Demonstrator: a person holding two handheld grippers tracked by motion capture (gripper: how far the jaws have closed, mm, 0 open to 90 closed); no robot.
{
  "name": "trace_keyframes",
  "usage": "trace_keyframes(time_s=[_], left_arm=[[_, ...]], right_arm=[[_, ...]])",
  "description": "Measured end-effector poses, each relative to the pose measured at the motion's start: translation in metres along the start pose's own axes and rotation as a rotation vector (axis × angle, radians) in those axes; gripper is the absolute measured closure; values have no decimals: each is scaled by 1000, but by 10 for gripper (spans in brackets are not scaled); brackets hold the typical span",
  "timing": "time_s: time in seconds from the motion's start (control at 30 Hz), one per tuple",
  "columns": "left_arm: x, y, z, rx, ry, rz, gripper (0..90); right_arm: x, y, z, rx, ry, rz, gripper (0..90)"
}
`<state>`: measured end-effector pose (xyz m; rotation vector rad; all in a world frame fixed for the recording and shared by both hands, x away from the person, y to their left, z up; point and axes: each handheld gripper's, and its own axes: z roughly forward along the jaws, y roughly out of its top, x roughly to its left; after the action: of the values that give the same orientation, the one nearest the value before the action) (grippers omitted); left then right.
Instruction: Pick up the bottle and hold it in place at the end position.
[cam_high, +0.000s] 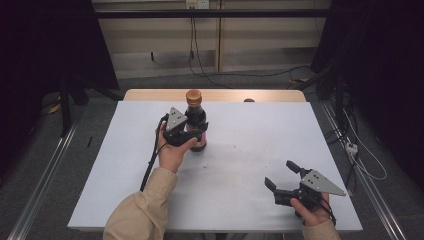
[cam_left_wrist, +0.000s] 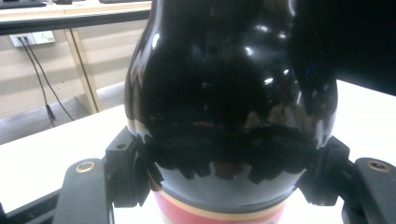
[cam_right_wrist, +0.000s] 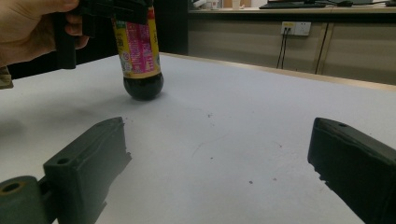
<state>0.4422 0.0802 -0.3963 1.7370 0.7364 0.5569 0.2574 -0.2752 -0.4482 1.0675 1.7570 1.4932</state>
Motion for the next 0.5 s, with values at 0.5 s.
trace_keyframes(time_s=[0.5], left_arm=[[-13, 6, 15, 4, -40, 27, 302]], right_arm=[[0, 1, -1, -5, -3, 1, 45]])
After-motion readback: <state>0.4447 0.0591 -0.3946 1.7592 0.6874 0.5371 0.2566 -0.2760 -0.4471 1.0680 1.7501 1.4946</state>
